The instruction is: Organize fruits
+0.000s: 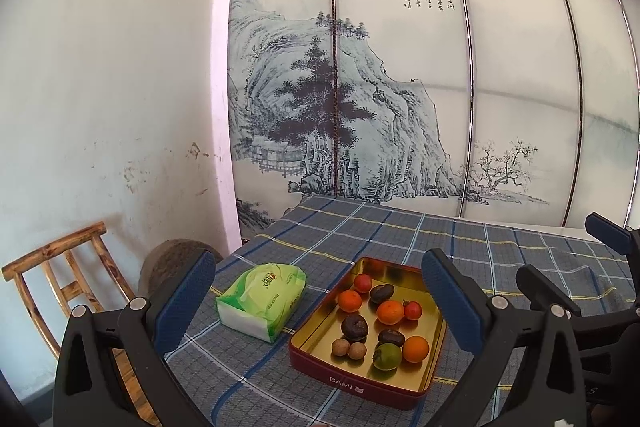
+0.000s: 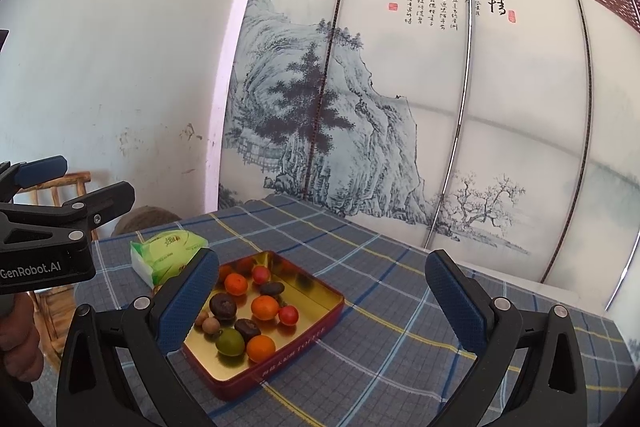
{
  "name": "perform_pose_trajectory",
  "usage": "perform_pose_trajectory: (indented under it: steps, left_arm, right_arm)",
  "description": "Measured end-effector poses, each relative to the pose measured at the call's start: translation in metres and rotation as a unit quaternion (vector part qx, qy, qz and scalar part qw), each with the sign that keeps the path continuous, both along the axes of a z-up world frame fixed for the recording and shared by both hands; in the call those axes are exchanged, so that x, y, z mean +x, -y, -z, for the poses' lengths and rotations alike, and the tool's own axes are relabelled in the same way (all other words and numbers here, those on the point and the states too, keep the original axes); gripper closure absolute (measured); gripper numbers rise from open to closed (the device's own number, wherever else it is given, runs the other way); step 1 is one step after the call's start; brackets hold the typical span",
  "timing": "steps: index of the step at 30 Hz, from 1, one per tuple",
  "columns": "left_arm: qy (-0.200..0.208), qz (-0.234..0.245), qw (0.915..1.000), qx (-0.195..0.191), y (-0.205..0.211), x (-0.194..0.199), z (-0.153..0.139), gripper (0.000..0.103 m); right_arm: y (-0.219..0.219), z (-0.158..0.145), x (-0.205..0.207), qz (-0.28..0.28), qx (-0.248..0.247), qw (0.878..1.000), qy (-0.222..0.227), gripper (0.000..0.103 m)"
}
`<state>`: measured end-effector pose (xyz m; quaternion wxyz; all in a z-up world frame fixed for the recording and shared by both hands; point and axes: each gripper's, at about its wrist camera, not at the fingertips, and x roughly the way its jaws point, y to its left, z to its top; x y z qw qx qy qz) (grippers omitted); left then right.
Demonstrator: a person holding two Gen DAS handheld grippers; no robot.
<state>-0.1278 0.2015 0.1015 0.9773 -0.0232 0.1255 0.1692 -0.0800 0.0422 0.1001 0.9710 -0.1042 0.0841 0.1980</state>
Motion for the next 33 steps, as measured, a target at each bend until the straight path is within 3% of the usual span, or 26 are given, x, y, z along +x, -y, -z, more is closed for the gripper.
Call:
perform_pose_trajectory:
  steps: [9,17,22,28,33]
  left_arm:
    - [-0.004,0.001,1.0000,-0.004,0.000,0.001,0.001,0.000]
    - [-0.019,0.013,0.9996,-0.018,-0.006,0.008,0.004,0.000]
    - [-0.003,-0.004,1.0000,0.008,-0.004,0.009,0.003,0.001]
    - [-0.021,-0.009,0.9997,0.011,-0.003,0.018,0.007,0.001]
    - [-0.060,-0.009,0.9980,0.017,0.002,0.032,0.014,0.001]
  right_arm:
    - [-0.001,0.000,0.000,0.001,0.000,1.000,-0.003,0.001]
    - [0.004,0.019,0.006,0.002,-0.005,1.000,-0.021,0.001]
    - [0.030,0.042,0.034,0.023,-0.052,0.997,-0.054,0.001]
    - [0.098,0.081,0.089,0.095,-0.110,0.979,-0.140,0.001]
    - [0.164,0.115,0.132,0.153,-0.147,0.957,-0.198,0.001]
